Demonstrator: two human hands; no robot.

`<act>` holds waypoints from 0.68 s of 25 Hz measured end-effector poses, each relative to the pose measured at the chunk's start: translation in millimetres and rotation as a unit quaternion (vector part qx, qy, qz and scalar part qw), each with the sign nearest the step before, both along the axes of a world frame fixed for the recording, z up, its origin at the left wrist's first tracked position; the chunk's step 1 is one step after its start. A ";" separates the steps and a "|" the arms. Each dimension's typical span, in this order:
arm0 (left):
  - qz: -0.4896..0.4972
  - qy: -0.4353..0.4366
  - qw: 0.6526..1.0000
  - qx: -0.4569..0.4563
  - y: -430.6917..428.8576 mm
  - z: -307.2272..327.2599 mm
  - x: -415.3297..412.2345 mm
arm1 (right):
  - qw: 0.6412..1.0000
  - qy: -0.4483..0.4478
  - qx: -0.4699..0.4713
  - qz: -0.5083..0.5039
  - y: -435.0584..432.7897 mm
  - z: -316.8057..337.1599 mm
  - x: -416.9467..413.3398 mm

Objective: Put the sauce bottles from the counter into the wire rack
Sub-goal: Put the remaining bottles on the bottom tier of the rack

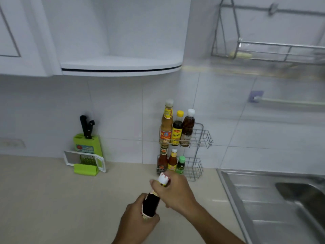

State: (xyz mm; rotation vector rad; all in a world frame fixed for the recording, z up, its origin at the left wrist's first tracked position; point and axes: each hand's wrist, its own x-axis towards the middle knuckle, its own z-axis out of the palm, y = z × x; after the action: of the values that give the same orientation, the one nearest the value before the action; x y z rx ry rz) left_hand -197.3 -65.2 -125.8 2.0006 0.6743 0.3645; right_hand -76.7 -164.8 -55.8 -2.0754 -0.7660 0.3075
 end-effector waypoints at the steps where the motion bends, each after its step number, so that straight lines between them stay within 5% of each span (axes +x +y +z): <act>1: -0.040 -0.004 0.999 -0.020 0.9 5.1 3.9 | 0.995 -0.094 -0.011 0.027 -7.0 7.4 10.9; 3: -0.150 -0.003 0.984 -0.092 3.8 20.0 8.0 | 0.963 -0.217 -0.060 0.151 -20.5 23.8 33.4; 5: -0.194 0.006 0.976 -0.096 5.8 28.2 14.2 | 0.945 -0.239 -0.106 0.194 -25.8 28.6 49.0; 7: -0.113 0.062 0.988 0.081 0.7 31.6 22.5 | 0.970 -0.191 -0.095 0.114 -19.8 22.6 51.7; 9: -0.034 0.139 0.932 0.334 -10.5 37.7 27.3 | 0.990 -0.097 -0.097 -0.005 -9.4 17.0 48.2; 11: -0.022 0.152 0.922 0.356 -14.4 39.6 32.9 | 0.990 -0.031 -0.132 -0.045 -6.8 17.9 49.2; 13: -0.081 0.139 0.964 0.213 -2.7 43.1 33.7 | 0.994 0.003 -0.113 0.011 -14.6 23.7 51.0; 14: -0.117 0.115 0.984 0.066 3.5 44.5 33.1 | 0.995 0.013 -0.083 0.054 -19.4 27.3 52.1; 16: -0.233 0.101 0.941 -0.224 10.2 50.6 29.4 | 0.991 0.015 -0.019 0.128 -25.3 32.4 52.0; 17: -0.269 0.110 0.910 -0.296 11.5 54.7 28.6 | 0.990 0.001 0.001 0.138 -25.7 31.6 52.6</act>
State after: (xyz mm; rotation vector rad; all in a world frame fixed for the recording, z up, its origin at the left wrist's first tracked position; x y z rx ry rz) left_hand -168.7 -53.6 -71.1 1.5556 0.2870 -0.3685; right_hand -24.2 -190.5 -24.1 -1.9670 -1.0548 0.4605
